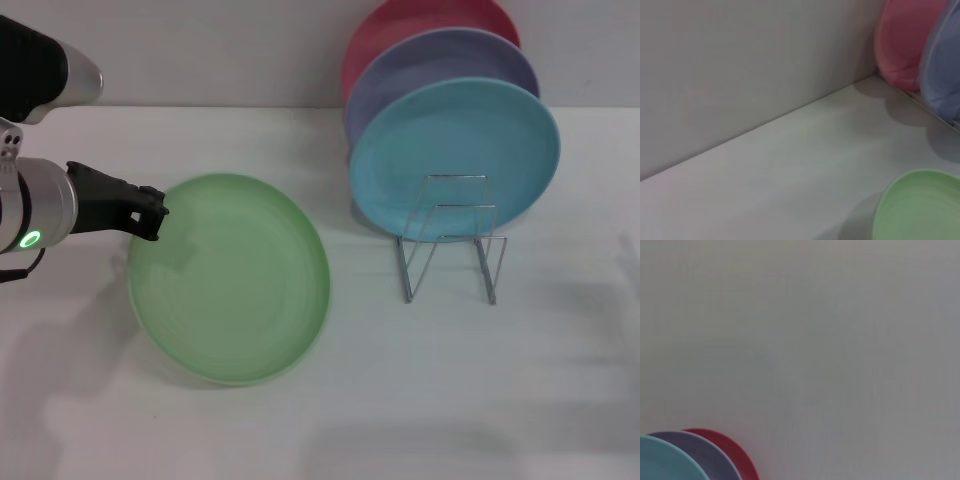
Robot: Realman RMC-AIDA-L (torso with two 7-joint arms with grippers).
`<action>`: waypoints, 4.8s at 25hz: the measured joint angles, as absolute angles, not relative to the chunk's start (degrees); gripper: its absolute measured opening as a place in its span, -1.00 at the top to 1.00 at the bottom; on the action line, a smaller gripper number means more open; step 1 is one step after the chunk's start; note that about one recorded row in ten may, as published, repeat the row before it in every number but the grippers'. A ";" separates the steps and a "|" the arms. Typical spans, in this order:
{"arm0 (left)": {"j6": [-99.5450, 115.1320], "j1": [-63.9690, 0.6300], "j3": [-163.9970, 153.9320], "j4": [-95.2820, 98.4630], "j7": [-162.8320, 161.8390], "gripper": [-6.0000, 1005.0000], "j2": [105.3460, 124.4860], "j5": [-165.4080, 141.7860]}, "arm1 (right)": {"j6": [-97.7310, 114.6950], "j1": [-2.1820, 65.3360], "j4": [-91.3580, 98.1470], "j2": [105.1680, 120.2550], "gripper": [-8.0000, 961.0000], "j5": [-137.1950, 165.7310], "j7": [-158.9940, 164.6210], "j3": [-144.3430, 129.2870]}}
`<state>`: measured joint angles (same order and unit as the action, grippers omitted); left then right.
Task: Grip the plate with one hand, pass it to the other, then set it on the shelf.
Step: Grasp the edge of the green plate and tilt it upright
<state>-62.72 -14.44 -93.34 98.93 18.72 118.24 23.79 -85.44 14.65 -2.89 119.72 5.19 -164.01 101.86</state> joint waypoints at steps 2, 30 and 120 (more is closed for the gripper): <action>-63.07 -14.52 -93.35 99.27 18.72 0.96 118.24 23.77 | -85.44 14.61 -2.90 119.76 -0.72 5.19 -164.01 101.87; -61.64 -16.30 -93.85 88.76 18.55 0.97 118.39 24.13 | -85.05 14.78 -2.57 119.71 -0.72 5.26 -164.00 101.86; -64.53 -22.19 -91.97 81.67 19.07 0.91 118.20 25.89 | -85.16 14.43 -2.62 119.62 -0.72 5.27 -164.02 101.86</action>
<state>-64.53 -22.19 -91.97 81.67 19.07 118.20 25.89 -85.16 14.43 -2.62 119.62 5.27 -164.02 101.86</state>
